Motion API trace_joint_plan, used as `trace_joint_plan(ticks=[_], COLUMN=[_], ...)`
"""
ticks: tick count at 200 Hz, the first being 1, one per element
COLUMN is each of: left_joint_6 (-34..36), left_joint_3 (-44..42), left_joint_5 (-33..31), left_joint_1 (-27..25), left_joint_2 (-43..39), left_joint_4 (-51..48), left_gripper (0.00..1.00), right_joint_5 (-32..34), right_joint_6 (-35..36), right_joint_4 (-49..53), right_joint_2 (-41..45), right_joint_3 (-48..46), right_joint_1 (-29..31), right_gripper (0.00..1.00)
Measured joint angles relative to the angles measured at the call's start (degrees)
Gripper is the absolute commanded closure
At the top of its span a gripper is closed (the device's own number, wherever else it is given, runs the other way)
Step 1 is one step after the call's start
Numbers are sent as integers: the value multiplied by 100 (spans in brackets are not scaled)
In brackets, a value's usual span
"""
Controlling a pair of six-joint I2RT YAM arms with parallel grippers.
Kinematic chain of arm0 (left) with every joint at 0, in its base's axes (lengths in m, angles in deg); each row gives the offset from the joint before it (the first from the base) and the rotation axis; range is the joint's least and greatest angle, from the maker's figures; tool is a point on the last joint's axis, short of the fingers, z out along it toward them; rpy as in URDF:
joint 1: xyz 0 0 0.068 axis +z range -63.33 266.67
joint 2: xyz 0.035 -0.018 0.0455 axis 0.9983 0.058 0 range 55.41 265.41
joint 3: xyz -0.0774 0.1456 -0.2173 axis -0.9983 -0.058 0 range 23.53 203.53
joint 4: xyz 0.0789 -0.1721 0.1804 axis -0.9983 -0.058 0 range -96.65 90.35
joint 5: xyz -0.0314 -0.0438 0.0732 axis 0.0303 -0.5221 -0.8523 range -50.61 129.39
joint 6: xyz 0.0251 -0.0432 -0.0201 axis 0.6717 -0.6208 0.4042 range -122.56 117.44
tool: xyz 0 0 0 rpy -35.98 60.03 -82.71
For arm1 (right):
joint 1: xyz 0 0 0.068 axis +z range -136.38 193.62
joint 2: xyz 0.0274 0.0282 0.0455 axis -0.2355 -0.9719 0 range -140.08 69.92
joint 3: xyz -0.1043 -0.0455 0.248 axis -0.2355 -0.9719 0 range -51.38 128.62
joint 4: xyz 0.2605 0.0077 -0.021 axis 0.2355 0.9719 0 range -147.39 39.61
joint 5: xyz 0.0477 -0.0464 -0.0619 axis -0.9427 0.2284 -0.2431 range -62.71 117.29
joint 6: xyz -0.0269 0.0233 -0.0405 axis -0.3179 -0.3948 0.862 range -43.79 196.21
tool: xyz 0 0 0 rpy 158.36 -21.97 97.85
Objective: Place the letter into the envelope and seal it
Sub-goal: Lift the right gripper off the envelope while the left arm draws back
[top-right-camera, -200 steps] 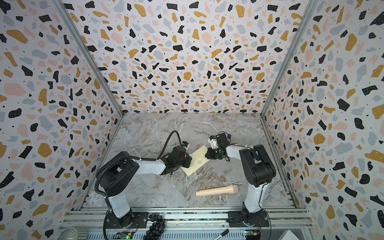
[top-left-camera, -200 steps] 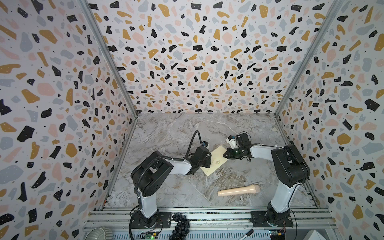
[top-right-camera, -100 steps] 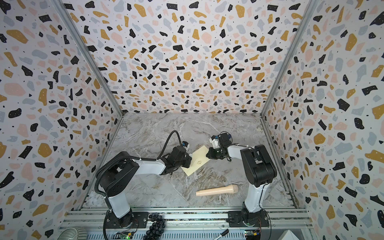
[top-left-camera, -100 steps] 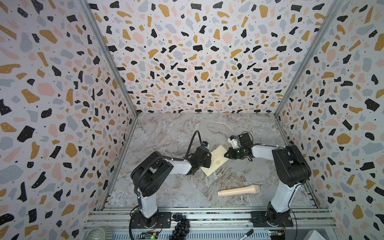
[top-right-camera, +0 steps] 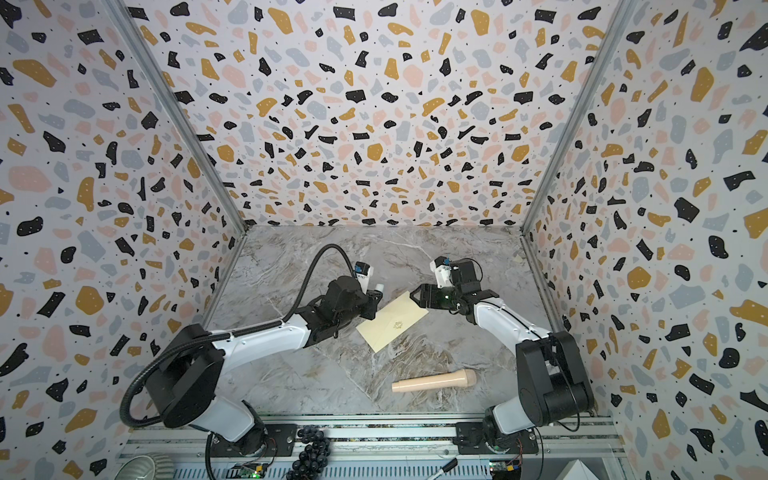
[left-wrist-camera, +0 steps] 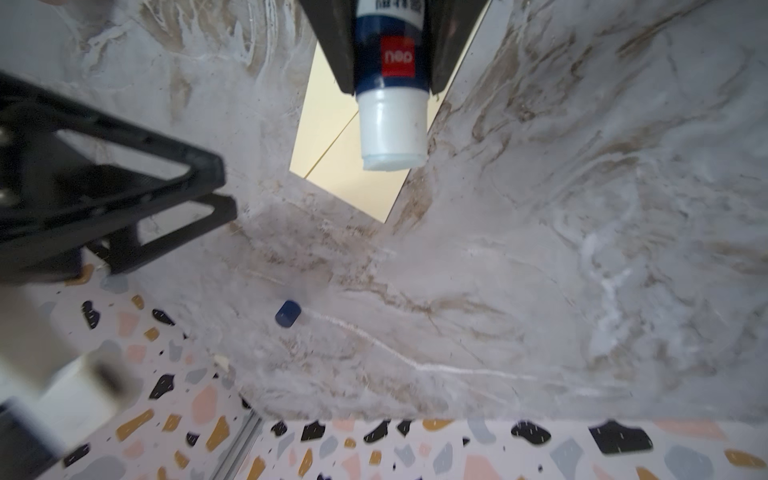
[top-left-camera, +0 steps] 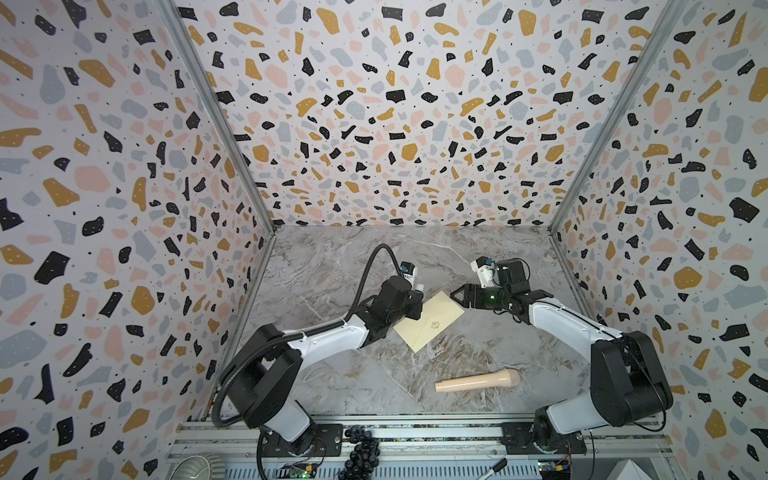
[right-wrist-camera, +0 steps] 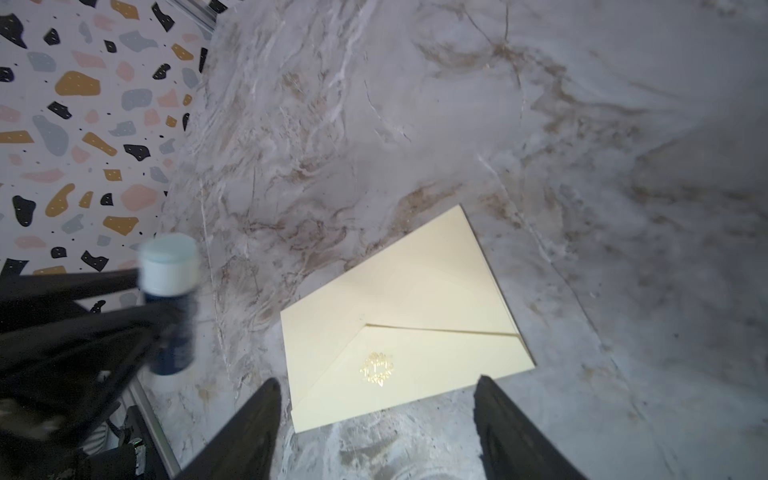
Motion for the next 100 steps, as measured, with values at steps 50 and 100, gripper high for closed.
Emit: trace_joint_plan(ticks=[50,100], left_joint_6=[472,682], left_joint_3=[-184,-459], left_joint_5=[-315,-470], left_joint_1=[0,0], left_joint_2=[-1073,-1283], left_joint_4=[17,-13], left_gripper=[100,100], right_joint_5=[129,114], right_joint_6=[-424,-680], right_joint_4=[-103,-610], right_joint_2=[-4,-468], right_joint_3=[-861,-916], right_joint_1=[-4,-11], right_gripper=[13,12])
